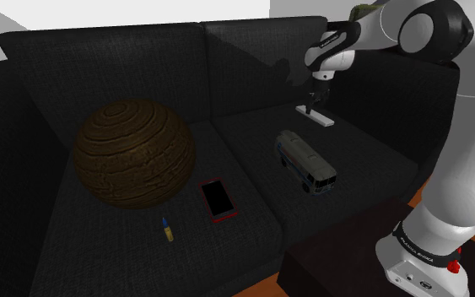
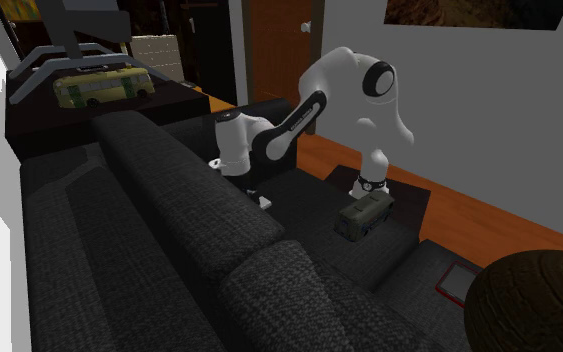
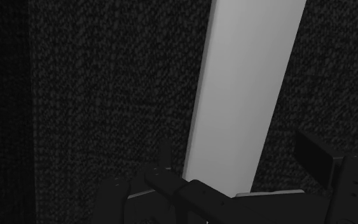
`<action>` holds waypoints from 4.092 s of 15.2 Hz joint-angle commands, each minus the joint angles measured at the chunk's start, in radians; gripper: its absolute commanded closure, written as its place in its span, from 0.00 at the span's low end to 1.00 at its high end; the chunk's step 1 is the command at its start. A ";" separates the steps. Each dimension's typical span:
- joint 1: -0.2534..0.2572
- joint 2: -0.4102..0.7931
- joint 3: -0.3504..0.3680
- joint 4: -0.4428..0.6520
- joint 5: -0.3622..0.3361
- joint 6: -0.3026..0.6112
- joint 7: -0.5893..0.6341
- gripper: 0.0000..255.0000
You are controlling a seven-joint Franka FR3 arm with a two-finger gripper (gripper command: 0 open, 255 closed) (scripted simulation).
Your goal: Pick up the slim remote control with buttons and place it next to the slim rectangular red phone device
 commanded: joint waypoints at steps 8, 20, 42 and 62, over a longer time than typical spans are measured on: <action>-0.003 0.019 0.003 -0.012 0.007 0.031 -0.006 0.00; -0.002 0.013 0.002 -0.007 0.005 0.020 -0.004 1.00; 0.062 -0.202 0.007 -0.053 -0.066 -0.137 0.101 1.00; 0.269 -0.655 0.241 -0.561 -0.109 -0.062 0.557 1.00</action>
